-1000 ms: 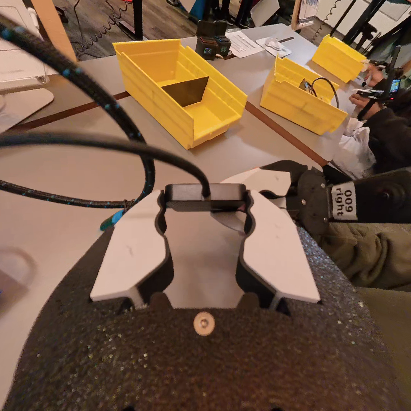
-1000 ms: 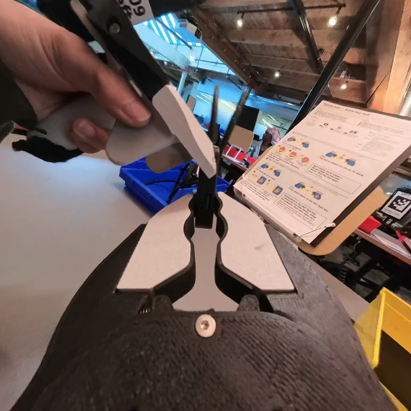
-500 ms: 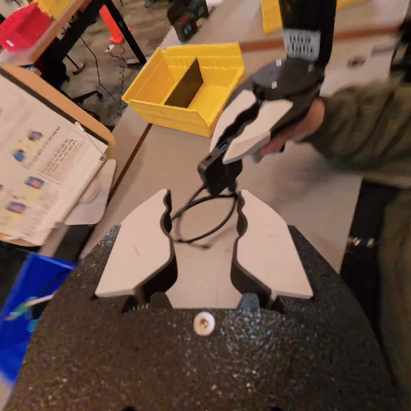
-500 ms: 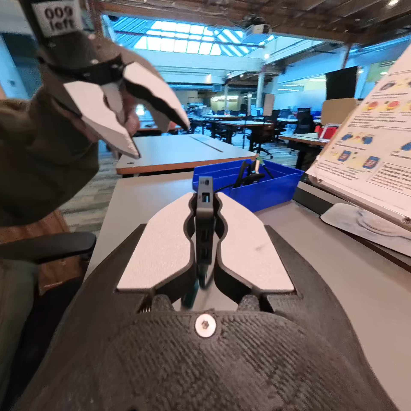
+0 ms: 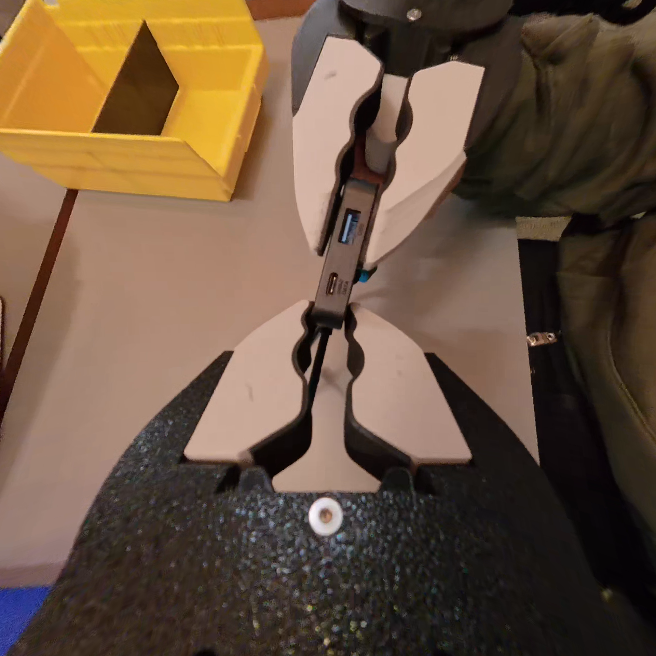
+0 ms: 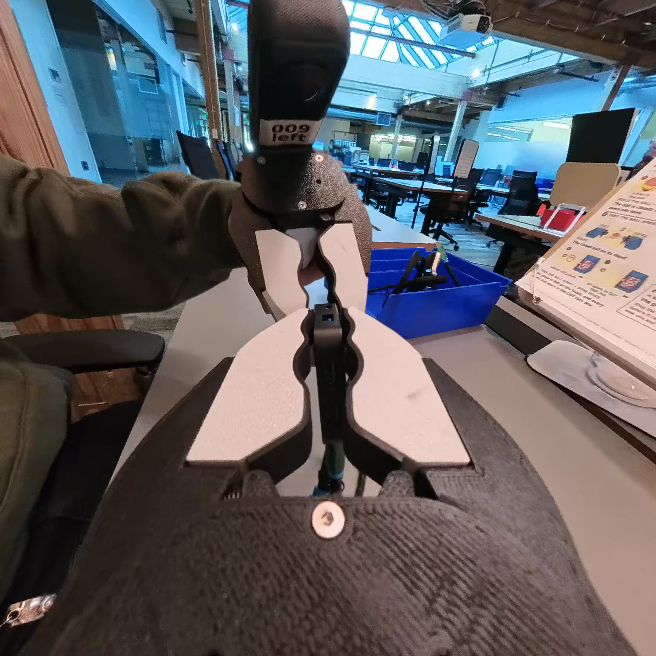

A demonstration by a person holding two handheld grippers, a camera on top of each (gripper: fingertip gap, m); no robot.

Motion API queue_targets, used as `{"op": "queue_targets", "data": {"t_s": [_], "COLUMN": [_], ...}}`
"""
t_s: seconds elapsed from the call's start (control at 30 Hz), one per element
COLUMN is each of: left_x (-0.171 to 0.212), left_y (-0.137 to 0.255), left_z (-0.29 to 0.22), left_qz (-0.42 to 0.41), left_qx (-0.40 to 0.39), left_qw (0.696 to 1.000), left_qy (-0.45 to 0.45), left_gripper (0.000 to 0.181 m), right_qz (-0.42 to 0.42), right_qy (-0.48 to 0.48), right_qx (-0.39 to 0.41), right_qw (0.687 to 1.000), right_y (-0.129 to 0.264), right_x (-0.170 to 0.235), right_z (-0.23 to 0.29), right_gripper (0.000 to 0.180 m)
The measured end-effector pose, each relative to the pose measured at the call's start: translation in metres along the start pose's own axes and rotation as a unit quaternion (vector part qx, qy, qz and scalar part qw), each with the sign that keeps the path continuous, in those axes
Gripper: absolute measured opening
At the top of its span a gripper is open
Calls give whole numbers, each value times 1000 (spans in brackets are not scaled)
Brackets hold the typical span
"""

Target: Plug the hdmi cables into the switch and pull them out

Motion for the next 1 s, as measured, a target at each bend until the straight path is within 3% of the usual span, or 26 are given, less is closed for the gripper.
{"op": "queue_targets", "data": {"t_s": [0.03, 0.13, 0.2, 0.3, 0.4, 0.6, 0.8, 0.9, 1.0], "left_x": [0, -1, -3, -2, 10, 42, 66, 69, 70], "left_y": [0, 7, 18, 30, 26, 12, 10, 9, -1], "left_z": [1, 10, 19, 24, 18, 7, 8, 6, 1], "left_qz": [-14, -61, -125, -222, -271, -346, -386, -397, -371], "left_qx": [-7, -54, -90, -91, -78, -63, -62, -42, -30], "left_qw": [1000, 994, 976, 927, 875, 786, 727, 713, 725], "left_qy": [5, 72, 153, 289, 394, 508, 565, 577, 579], "left_gripper": [14, 13, 14, 14, 14, 13, 14, 13, 13], "right_qz": [0, -18, 23, 12, -5, 15, 50, 45, 17], "right_qy": [5, 90, 120, 209, 238, 279, 298, 289, 258], "right_qx": [12, 108, 121, 179, 214, 181, 115, 121, 114], "right_qw": [1000, 990, 985, 961, 948, 943, 946, 949, 959], "right_y": [2, 14, 17, 17, 15, 14, 20, 24, 20], "right_x": [-1, -9, -10, -8, -4, 13, 13, 19, 27], "right_z": [-2, -9, -11, -15, -17, -18, -14, -19, -20], "right_gripper": [17, 39, 38, 34, 29, 43, 59, 61, 60]}}
Point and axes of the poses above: each gripper's, where its closed fingertips meet, y back along the fingers, x out of its underside, z = x × y across the jaws, the point moved 9 cm from there along y, back along the fingers, and after that the axes turned 12 degrees about -z, right-handed, at the moved point
